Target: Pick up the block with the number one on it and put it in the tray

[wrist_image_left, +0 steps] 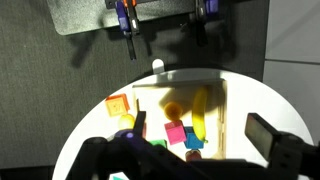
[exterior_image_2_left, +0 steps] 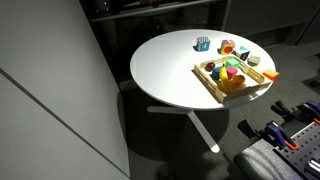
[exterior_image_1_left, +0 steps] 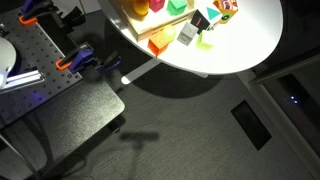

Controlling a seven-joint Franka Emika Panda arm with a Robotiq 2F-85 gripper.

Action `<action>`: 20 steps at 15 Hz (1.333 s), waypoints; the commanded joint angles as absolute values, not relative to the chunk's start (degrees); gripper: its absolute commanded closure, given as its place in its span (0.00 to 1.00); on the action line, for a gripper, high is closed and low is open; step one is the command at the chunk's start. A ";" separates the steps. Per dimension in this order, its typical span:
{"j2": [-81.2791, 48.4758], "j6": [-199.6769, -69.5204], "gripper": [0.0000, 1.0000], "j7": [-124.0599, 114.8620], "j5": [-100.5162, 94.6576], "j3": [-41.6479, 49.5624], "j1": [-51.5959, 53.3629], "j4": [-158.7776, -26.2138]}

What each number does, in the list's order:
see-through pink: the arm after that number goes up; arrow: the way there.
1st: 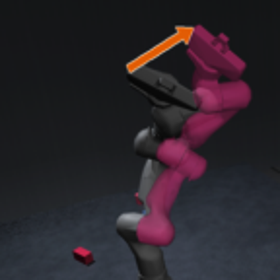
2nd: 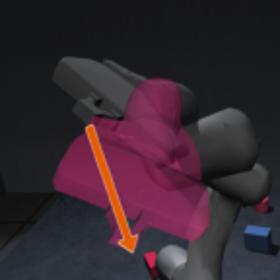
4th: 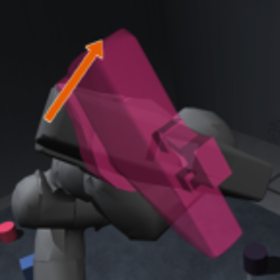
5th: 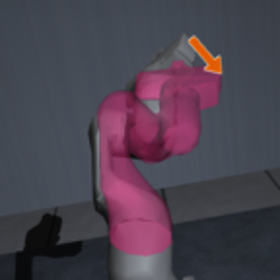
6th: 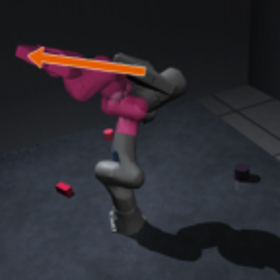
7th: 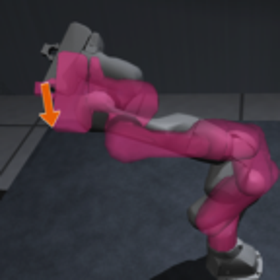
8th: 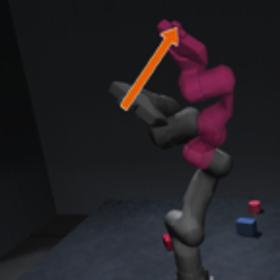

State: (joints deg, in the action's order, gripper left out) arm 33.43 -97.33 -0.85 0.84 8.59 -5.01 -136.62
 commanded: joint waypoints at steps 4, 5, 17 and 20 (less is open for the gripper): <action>26.61 -109.70 0.00 -3.46 0.42 7.25 -6.78 -136.14; 25.54 -111.50 0.00 -3.93 0.29 7.21 -6.95 -136.01; 10.69 -121.44 0.00 -7.90 -2.01 7.71 -9.28 -130.13; 7.38 -121.19 0.00 -8.61 -2.17 8.03 -9.61 -127.97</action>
State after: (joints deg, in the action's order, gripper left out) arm 10.93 -121.75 -6.71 -0.74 8.03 -9.00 -131.56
